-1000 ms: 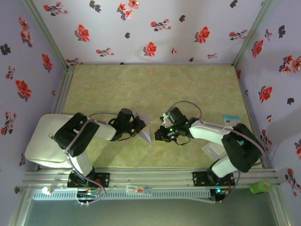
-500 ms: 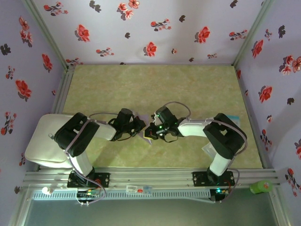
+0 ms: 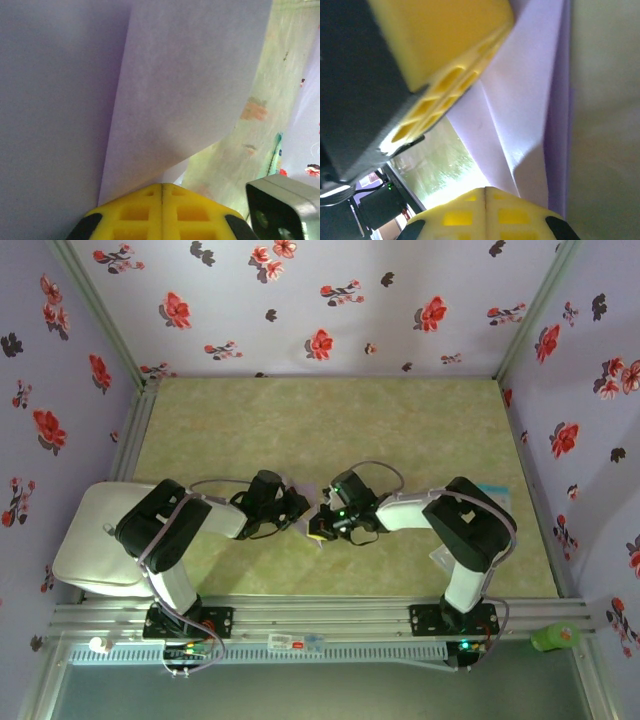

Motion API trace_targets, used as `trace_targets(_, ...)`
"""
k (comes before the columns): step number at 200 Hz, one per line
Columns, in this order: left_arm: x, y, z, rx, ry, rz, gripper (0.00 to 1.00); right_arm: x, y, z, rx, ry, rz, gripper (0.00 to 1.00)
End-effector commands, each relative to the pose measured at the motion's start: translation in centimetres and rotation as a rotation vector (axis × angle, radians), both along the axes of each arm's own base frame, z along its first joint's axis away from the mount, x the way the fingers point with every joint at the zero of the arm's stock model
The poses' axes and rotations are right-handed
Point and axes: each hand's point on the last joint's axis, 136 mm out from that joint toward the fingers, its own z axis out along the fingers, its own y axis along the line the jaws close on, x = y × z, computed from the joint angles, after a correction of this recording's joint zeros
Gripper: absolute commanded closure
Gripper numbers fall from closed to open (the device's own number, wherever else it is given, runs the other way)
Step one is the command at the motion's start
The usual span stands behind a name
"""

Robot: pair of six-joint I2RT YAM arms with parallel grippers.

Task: Fold a paper plane with a square sheet of paper (pick it up from the middle)
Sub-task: Fourth fold the wing at the center of the table.

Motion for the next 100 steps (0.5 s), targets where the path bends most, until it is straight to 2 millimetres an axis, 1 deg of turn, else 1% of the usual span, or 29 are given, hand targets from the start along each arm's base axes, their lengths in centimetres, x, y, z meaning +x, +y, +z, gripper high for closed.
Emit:
trace_targets(1,-1.2,2.4,-3.1,0.114,0.072,0.04,0.98,-0.6,-0.4,-0.5,0.014,0.02,0.008,0.95)
trace_targets(54,-1.3,2.6,-3.3,0.119,0.077,0.045,0.98,-2.1,-1.7,-1.4,-0.008,0.043,0.013,0.94)
trace_targets(100,-1.2,2.5,-3.3,0.118,0.076,0.048,0.98,-3.7,-2.6,-2.0,-0.027,0.068,0.036,0.94)
